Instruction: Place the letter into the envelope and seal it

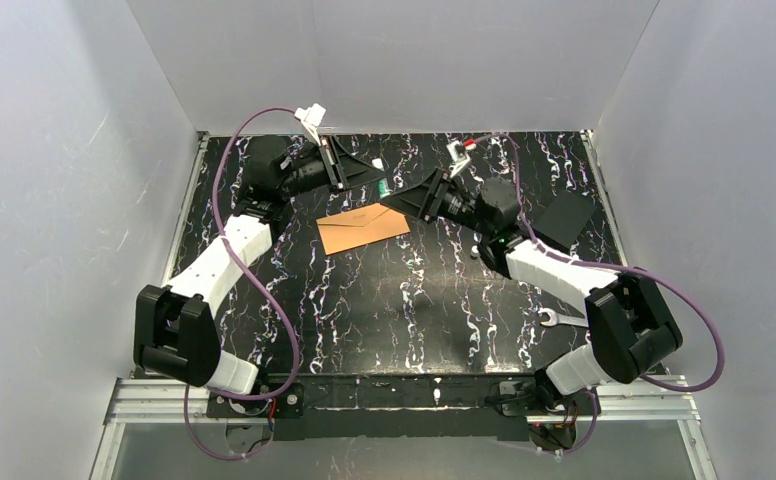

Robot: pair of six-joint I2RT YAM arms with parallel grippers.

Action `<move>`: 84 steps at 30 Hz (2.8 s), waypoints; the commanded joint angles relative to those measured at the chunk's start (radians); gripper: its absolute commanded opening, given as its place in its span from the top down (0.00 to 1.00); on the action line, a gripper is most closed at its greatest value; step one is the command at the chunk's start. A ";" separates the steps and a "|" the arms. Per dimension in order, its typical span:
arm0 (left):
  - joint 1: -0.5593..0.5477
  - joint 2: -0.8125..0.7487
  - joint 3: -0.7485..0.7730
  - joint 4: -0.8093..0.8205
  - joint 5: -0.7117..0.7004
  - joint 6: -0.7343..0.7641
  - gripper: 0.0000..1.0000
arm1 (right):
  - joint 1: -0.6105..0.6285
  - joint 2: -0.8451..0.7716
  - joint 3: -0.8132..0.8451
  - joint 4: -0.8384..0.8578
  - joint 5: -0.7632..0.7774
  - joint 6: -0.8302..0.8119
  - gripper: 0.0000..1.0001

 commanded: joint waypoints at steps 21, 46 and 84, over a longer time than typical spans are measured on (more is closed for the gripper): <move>-0.002 -0.023 0.064 0.220 -0.102 -0.281 1.00 | 0.057 0.037 0.014 0.486 0.205 0.346 0.67; -0.003 0.087 0.242 -0.601 -0.319 0.187 1.00 | 0.190 0.151 0.432 -0.782 0.566 -0.788 0.95; 0.030 0.011 0.324 0.245 0.190 -0.212 1.00 | 0.083 0.000 0.060 0.619 0.195 0.327 0.60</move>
